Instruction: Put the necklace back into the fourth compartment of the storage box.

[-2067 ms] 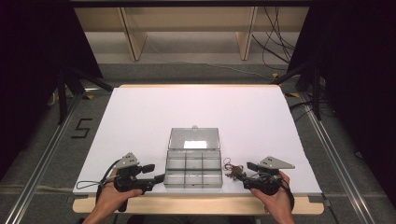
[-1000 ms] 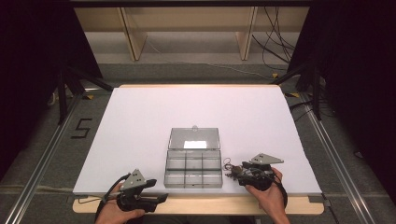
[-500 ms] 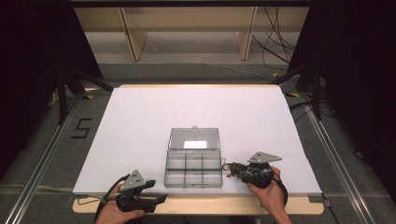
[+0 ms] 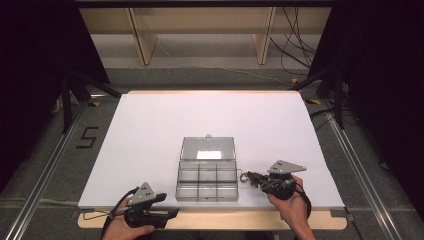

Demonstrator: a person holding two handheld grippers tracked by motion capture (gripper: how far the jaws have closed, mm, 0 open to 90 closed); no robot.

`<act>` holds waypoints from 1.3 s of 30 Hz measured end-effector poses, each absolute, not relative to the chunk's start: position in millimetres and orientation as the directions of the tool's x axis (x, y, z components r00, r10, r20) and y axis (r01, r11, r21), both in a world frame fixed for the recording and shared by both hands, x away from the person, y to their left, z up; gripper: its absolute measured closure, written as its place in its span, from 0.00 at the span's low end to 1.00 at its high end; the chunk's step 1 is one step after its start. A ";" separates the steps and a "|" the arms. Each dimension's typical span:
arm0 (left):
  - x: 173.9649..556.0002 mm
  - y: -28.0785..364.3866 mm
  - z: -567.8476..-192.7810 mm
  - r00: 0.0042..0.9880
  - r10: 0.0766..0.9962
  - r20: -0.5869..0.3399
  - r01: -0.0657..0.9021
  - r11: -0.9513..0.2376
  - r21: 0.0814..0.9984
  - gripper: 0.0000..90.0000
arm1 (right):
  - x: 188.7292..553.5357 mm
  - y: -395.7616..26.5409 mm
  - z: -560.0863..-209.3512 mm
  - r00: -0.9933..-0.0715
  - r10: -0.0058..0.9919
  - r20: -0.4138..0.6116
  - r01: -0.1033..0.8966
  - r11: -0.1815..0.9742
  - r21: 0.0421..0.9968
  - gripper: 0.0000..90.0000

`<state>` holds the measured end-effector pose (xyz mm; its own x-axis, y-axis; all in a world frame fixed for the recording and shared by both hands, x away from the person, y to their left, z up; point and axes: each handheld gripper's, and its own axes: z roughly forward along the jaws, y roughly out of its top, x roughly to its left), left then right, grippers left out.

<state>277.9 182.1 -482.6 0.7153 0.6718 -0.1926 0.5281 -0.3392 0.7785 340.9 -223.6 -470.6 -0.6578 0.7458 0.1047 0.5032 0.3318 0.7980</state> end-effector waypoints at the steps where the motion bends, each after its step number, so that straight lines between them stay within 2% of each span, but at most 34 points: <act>1: 278.0 180.6 -483.4 0.710 0.672 -0.209 0.529 -0.315 0.788 0.33 | 340.4 -223.3 -469.1 -0.656 0.746 0.113 0.504 0.321 0.802 0.97; 6: 277.9 180.9 -482.9 0.710 0.671 -0.211 0.530 -0.313 0.788 0.33 | 336.9 -223.2 -458.8 -0.661 0.739 0.129 0.507 0.313 0.803 0.97; 7: 278.1 180.9 -482.7 0.710 0.671 -0.212 0.531 -0.313 0.787 0.33 | 337.9 -224.0 -456.1 -0.667 0.739 0.096 0.480 0.328 0.814 0.97; 8: 279.4 182.5 -482.5 0.716 0.673 -0.186 0.523 -0.340 0.782 0.33 | 336.4 -223.1 -454.1 -0.663 0.740 0.110 0.493 0.322 0.808 0.97; 11: 277.7 181.3 -482.7 0.711 0.671 -0.210 0.530 -0.315 0.787 0.33 | 337.7 -224.1 -448.4 -0.677 0.730 0.091 0.471 0.335 0.816 0.97; 13: 278.4 182.3 -481.9 0.715 0.672 -0.195 0.524 -0.329 0.786 0.33 | 335.8 -223.0 -444.4 -0.673 0.731 0.110 0.488 0.327 0.809 0.97; 15: 279.2 183.3 -482.3 0.719 0.671 -0.181 0.519 -0.344 0.782 0.33 | 336.7 -223.6 -442.2 -0.676 0.732 0.086 0.463 0.332 0.822 0.97; 21: 277.9 181.2 -482.8 0.712 0.670 -0.212 0.530 -0.314 0.788 0.33 | 337.8 -225.8 -432.5 -0.687 0.723 0.067 0.446 0.347 0.825 0.97; 24: 279.1 182.9 -482.7 0.717 0.672 -0.187 0.522 -0.338 0.783 0.33 | 339.3 -225.6 -427.3 -0.706 0.705 0.071 0.434 0.350 0.830 0.97; 26: 278.1 181.6 -482.2 0.710 0.672 -0.208 0.532 -0.320 0.784 0.33 | 335.5 -224.5 -422.0 -0.684 0.724 0.085 0.459 0.338 0.822 0.97; 27: 278.1 182.2 -482.6 0.712 0.674 -0.199 0.529 -0.327 0.783 0.33 | 337.3 -224.8 -419.2 -0.699 0.712 0.060 0.432 0.354 0.830 0.97; 32: 278.3 181.9 -482.2 0.708 0.675 -0.207 0.531 -0.317 0.786 0.33 | 335.7 -215.3 -408.1 -0.723 0.689 0.052 0.410 0.367 0.835 0.97; 33: 278.3 183.1 -482.1 0.714 0.672 -0.198 0.529 -0.332 0.781 0.33 | 337.9 -214.1 -406.6 -0.737 0.676 0.014 0.370 0.385 0.845 0.97; 38: 278.6 183.2 -482.0 0.714 0.671 -0.201 0.530 -0.331 0.781 0.33 | 335.9 -199.5 -401.1 -0.754 0.656 0.043 0.386 0.389 0.837 0.97; 39: 278.1 183.1 -482.6 0.710 0.674 -0.201 0.531 -0.326 0.782 0.33 | 336.7 -195.3 -400.7 -0.766 0.642 0.030 0.363 0.394 0.844 0.97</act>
<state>278.1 183.1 -482.6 0.7105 0.6743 -0.2014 0.5314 -0.3265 0.7817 336.7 -195.3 -400.7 -0.7663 0.6418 0.0296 0.3628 0.3942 0.8444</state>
